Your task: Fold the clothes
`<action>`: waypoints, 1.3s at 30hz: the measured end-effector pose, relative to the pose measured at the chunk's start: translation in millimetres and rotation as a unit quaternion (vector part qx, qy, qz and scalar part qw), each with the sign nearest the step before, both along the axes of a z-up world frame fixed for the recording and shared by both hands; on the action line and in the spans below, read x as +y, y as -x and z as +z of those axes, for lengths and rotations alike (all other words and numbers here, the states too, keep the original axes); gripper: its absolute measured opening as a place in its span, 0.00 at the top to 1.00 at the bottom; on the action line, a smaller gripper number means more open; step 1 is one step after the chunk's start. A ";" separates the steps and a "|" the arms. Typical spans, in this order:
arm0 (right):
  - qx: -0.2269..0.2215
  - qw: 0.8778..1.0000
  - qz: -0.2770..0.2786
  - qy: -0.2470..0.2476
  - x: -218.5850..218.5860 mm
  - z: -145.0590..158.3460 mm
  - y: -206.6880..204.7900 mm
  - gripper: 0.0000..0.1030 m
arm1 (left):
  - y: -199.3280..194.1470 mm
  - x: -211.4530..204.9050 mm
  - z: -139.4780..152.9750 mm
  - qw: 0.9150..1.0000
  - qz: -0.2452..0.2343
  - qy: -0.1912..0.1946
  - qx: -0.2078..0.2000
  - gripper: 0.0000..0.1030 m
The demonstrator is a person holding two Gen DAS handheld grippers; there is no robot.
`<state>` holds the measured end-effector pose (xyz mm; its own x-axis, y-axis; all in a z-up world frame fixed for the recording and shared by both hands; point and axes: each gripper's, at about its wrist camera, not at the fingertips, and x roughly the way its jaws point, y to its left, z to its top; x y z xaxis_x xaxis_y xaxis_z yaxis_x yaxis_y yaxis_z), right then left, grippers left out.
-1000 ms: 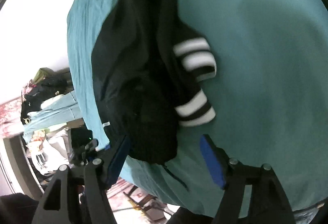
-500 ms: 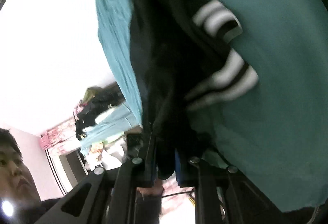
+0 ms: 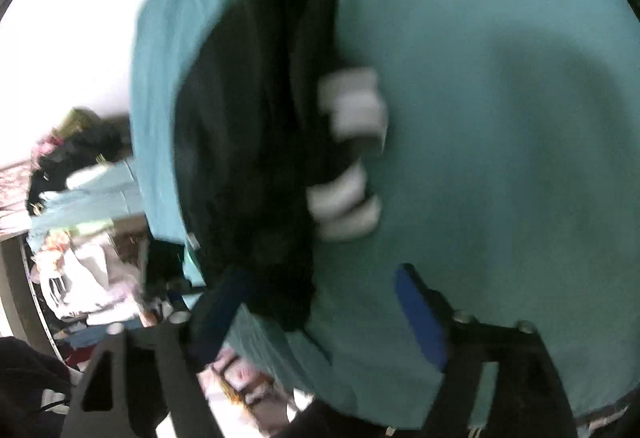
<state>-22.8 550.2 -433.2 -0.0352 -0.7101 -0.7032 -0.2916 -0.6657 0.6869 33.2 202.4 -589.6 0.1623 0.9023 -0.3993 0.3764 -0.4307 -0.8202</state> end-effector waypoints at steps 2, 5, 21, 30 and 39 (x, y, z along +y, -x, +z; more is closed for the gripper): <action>0.032 0.998 -0.036 0.027 23.1 -4.5 25.5 0.09 | 14.0 -21.5 2.8 0.999 0.045 -0.015 0.015 0.23; 0.029 0.992 -0.064 0.108 33.3 -39.5 56.3 0.07 | 52.0 -34.1 0.9 0.990 0.105 -0.066 0.060 0.23; 0.012 0.983 0.020 0.184 -51.0 -72.3 99.0 0.87 | 137.6 52.3 -10.9 0.992 0.057 -0.083 0.080 0.86; 0.075 0.968 -0.052 0.236 15.4 10.6 73.0 0.89 | 150.3 83.0 81.9 0.984 0.043 -0.113 0.132 0.92; 0.144 0.957 -0.100 0.229 96.9 108.0 63.7 0.89 | 134.1 193.0 178.2 0.978 -0.007 -0.127 0.163 0.92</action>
